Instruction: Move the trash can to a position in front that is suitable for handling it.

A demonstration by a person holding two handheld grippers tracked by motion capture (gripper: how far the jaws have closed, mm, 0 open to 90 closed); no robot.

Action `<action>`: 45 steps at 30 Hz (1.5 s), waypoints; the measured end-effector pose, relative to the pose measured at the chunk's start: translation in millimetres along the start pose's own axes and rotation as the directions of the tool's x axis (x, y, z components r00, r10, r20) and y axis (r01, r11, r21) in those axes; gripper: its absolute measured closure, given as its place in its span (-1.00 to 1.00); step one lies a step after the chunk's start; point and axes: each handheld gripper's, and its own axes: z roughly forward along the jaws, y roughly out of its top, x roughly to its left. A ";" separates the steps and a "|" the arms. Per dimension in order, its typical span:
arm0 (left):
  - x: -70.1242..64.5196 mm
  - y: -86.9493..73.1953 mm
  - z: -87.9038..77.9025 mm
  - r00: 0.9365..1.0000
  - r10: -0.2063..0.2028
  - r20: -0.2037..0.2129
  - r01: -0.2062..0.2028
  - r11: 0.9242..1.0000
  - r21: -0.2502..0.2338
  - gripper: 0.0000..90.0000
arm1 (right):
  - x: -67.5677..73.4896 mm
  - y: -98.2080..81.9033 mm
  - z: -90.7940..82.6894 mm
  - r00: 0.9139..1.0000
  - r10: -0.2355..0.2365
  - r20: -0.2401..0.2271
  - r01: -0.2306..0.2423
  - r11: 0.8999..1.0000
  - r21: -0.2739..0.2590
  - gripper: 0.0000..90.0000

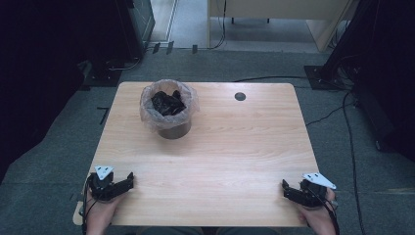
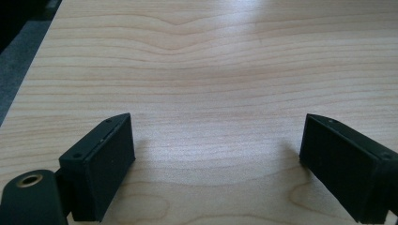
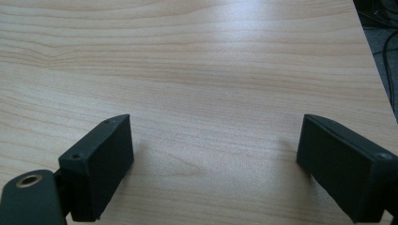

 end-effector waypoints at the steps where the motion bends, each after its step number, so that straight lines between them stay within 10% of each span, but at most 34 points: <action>1: 0.0 0.0 0.0 1.000 0.000 0.000 0.000 1.000 0.000 -0.78 | 0.0 0.0 0.0 1.000 0.000 0.000 0.000 1.000 0.000 -0.76; 20: -22.3 77.1 3.0 0.987 -0.084 0.134 0.107 0.978 -0.178 0.06 | 21.5 8.6 -8.8 0.999 -0.045 0.029 0.048 0.993 -0.111 -0.15; 36: -38.6 131.9 50.7 0.974 -0.156 0.161 0.187 0.962 -0.199 0.46 | 98.8 76.6 25.9 0.995 -0.090 -0.037 0.080 0.975 -0.206 -0.15; 45: -39.2 142.1 69.3 0.970 -0.170 0.171 0.203 0.959 -0.199 0.78 | 141.5 115.0 62.3 0.987 -0.135 -0.082 0.103 0.944 -0.313 0.03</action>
